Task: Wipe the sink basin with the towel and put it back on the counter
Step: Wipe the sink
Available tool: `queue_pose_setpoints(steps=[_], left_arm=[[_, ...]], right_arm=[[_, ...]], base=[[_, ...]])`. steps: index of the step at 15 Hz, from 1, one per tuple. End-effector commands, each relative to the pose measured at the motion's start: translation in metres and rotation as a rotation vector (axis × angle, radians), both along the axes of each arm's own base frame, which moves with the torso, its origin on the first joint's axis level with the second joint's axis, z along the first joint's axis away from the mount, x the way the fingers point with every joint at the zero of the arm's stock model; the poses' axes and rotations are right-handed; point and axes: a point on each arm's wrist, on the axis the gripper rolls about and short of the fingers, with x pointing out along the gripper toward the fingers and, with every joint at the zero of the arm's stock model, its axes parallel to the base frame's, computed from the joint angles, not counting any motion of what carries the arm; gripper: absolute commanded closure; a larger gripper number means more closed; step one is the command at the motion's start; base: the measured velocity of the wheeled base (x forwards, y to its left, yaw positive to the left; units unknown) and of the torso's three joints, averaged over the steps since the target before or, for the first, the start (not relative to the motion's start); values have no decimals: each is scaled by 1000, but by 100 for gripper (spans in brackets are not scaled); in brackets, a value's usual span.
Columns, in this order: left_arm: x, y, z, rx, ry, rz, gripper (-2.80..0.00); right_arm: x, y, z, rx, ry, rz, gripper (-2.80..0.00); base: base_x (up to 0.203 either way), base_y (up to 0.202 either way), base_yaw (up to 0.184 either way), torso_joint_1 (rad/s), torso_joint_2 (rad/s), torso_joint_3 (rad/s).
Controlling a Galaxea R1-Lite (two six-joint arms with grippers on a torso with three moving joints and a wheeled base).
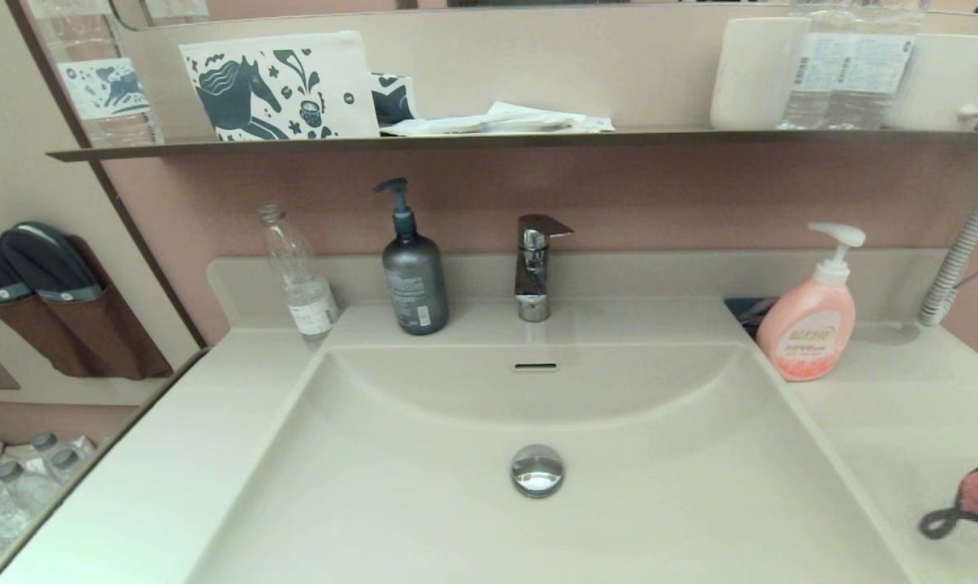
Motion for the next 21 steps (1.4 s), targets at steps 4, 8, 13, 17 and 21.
queue_pose_setpoints(steps=[4, 8, 13, 17, 21], left_arm=[[0, 0, 0, 0, 1, 1, 0], [0, 0, 0, 0, 1, 0, 0], [0, 0, 0, 0, 1, 0, 0], [0, 0, 0, 0, 1, 1, 0], [0, 0, 0, 0, 1, 1, 0]], right_arm=[[14, -58, -7, 48, -69, -102, 0], [21, -79, -5, 141, -235, -51, 0], [33, -90, -25, 199, -286, 3, 0], [31, -85, -35, 231, -289, 100, 0], [35, -82, -67, 194, -337, 143, 0]], base=[[0, 0, 0, 0, 0, 0], [0, 0, 0, 0, 0, 0], [0, 0, 0, 0, 0, 0], [0, 0, 0, 0, 0, 0], [0, 0, 0, 0, 0, 0]])
